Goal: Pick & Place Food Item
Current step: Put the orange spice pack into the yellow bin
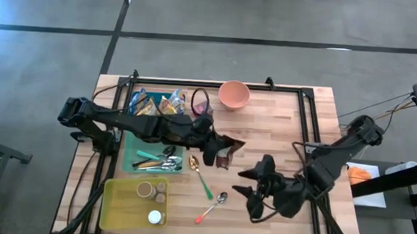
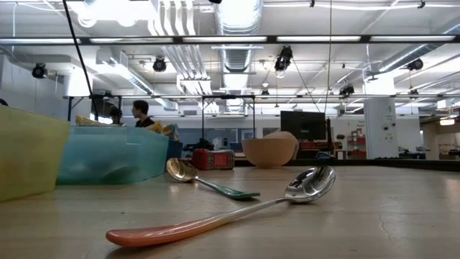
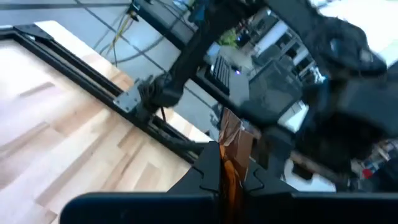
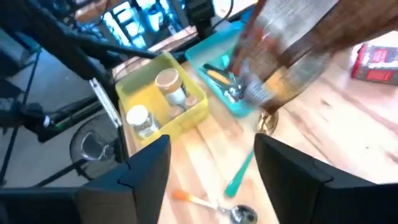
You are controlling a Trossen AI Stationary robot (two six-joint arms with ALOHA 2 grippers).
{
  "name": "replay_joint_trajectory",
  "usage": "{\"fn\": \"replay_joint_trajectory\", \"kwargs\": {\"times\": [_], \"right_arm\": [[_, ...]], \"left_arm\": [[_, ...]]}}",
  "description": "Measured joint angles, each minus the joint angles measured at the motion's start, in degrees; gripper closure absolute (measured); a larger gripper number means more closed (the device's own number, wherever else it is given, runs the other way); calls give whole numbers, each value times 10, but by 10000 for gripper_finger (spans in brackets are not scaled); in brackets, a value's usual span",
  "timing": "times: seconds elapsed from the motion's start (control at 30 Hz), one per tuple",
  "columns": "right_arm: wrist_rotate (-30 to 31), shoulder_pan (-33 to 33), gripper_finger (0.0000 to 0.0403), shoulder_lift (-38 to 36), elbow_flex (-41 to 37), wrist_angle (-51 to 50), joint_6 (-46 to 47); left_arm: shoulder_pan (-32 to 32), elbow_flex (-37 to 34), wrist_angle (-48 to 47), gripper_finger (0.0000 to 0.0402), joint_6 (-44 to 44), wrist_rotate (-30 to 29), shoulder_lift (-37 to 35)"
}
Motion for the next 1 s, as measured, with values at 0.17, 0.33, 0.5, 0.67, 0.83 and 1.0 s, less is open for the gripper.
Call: {"fn": "replay_joint_trajectory", "kwargs": {"times": [0.17,0.33,0.5,0.67,0.83,1.0], "right_arm": [[24,2,241,-7,0,-2,-6],[26,4,329,-10,0,-37,4],[34,5,387,-10,0,-62,13],[30,7,388,-10,0,-63,4],[11,7,388,-10,0,-68,-12],[5,16,388,-10,0,-70,-35]], "left_arm": [[-4,-1,-7,401,27,20,-8],[-25,-1,-18,401,67,60,-15],[-78,-2,-58,401,124,80,-26],[-160,-2,-81,401,191,72,-33],[-256,-2,-80,401,192,-59,-47],[-365,-2,-107,401,113,-302,-49]]}}
